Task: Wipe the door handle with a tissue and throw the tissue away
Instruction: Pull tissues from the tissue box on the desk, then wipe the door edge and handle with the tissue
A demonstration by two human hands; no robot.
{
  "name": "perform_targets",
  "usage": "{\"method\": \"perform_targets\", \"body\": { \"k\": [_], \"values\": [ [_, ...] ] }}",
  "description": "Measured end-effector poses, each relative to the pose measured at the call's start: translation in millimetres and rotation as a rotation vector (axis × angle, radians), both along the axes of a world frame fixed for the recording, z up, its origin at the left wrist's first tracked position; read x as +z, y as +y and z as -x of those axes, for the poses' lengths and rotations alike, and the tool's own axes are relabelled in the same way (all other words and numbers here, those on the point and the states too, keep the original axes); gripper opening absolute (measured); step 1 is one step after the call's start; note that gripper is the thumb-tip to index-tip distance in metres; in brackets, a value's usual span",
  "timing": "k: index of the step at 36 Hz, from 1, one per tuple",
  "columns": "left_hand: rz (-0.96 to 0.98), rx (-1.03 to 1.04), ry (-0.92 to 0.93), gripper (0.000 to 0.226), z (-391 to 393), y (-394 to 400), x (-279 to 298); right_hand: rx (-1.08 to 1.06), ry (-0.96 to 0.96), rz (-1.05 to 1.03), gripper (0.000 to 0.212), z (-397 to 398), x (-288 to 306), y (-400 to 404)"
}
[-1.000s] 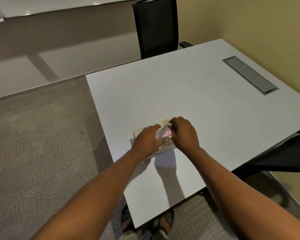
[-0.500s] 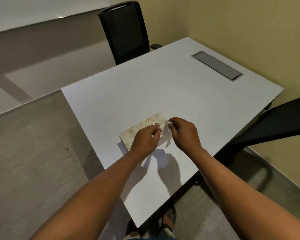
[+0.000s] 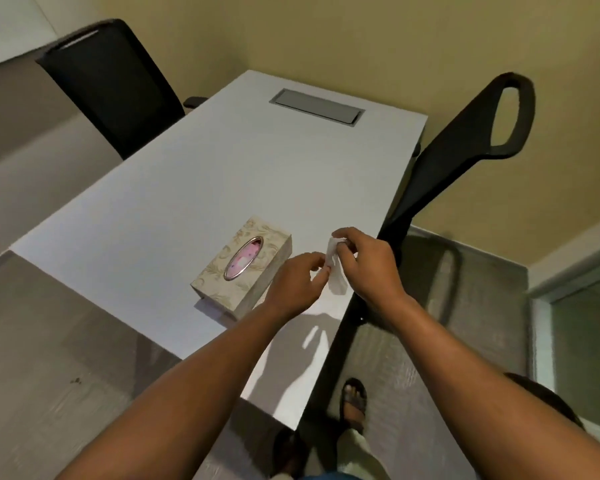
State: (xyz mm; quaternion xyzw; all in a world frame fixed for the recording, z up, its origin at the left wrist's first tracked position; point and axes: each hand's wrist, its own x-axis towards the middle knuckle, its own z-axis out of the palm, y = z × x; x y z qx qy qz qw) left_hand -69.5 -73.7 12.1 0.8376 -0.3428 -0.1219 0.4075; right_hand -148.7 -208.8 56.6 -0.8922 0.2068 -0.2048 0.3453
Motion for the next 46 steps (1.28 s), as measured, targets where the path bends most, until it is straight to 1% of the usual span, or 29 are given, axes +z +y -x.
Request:
{"method": "perform_targets", "body": {
  "k": [3, 6, 11, 17, 22, 25, 28, 30, 32, 36, 40, 42, 46],
  "values": [
    [-0.001, -0.035, 0.024, 0.03, 10.8, -7.1, 2.7, -0.094, 0.007, -0.029, 0.019, 23.5, 0.1, -0.7],
    [0.007, -0.092, 0.041, 0.028, 24.4, -18.3, 4.0, -0.162, 0.036, -0.008, 0.015, 48.3, 1.7, -4.4],
    [0.033, -0.188, 0.099, 0.026, 50.5, -45.1, 10.6, -0.224, 0.139, 0.065, 0.019, 94.8, 7.3, -16.2],
    [0.096, -0.31, 0.16, 0.021, 98.0, -84.4, 22.6, -0.254, 0.205, 0.033, 0.03, 165.7, 14.7, -30.6],
    [0.154, -0.427, 0.227, 0.012, 151.4, -121.6, 28.7, -0.311, 0.281, -0.006, 0.049, 232.4, 19.3, -41.5],
    [0.16, -0.476, 0.331, 0.014, 190.1, -144.0, 34.7, -0.388, 0.312, -0.009, 0.051, 272.9, 22.3, -49.3],
    [0.161, -0.538, 0.426, 0.016, 230.6, -163.8, 44.8, -0.488, 0.233, -0.042, 0.04, 314.0, 27.3, -55.0],
    [0.167, -0.607, 0.466, 0.012, 257.6, -175.4, 51.8, -0.577, 0.152, -0.036, 0.025, 341.1, 30.2, -58.5],
    [0.155, -0.673, 0.485, 0.007, 283.3, -185.9, 59.5, -0.676, 0.101, -0.029, 0.018, 367.9, 31.5, -62.5],
    [0.089, -0.824, 0.573, 0.014, 332.1, -205.3, 71.6, -0.838, -0.001, -0.052, 0.015, 423.2, 31.0, -68.7],
    [0.036, -0.944, 0.619, 0.03, 372.0, -220.9, 78.9, -0.928, -0.063, -0.051, 0.026, 470.1, 35.0, -71.3],
    [0.026, -0.997, 0.636, 0.031, 390.9, -227.6, 81.7, -0.967, -0.084, -0.054, 0.025, 491.7, 37.5, -69.5],
    [-0.002, -1.057, 0.679, 0.024, 427.9, -238.0, 86.9, -1.072, -0.12, -0.006, 0.017, 528.9, 39.0, -64.9]
  ]
}}
